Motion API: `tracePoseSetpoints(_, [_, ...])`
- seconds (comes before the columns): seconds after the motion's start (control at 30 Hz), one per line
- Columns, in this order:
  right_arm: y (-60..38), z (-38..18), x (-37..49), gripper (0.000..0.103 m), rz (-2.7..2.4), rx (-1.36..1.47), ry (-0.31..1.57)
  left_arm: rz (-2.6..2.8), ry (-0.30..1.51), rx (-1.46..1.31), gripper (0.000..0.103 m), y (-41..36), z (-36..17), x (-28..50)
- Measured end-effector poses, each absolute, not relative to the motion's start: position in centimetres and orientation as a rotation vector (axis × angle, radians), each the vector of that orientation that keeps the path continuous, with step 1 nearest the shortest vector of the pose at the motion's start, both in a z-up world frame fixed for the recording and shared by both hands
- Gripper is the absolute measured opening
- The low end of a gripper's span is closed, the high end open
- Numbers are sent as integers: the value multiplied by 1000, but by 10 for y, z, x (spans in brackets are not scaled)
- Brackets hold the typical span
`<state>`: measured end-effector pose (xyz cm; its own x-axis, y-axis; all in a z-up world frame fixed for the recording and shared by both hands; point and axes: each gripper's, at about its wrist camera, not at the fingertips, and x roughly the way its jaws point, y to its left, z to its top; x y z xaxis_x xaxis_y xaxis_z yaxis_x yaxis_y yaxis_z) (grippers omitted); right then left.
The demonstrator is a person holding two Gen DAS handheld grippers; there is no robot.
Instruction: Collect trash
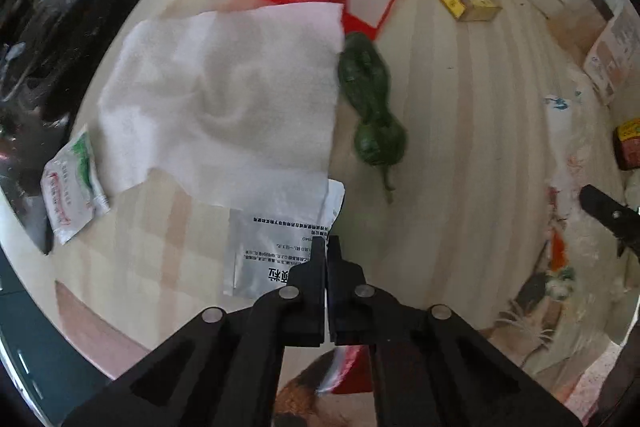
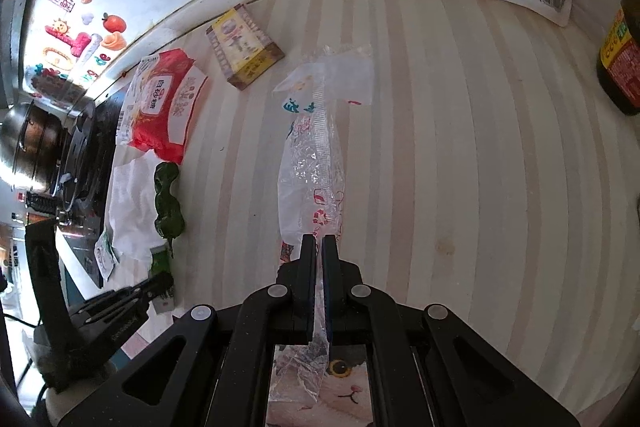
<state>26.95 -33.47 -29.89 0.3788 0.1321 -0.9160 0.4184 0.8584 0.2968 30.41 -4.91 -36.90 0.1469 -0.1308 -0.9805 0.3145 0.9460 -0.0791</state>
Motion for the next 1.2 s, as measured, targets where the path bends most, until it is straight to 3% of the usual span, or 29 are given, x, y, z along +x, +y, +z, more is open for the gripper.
tracePoseSetpoints(0.4, [-318, -277, 271, 3, -137, 537, 1158, -234, 1297, -33, 0, 36, -339, 266])
tracePoseSetpoints(0.6, [-262, -252, 285, 3, 0, 482, 1151, -185, 1217, -151, 0, 95, -278, 246])
tracePoseSetpoints(0.77, [-190, -232, 296, 3, 138, 408, 1152, -149, 1172, -249, 0, 150, -257, 228])
tracePoseSetpoints(1.2, [-3, -255, 284, 3, 412, 199, 1276, -29, 1213, -436, 0, 263, -288, 184])
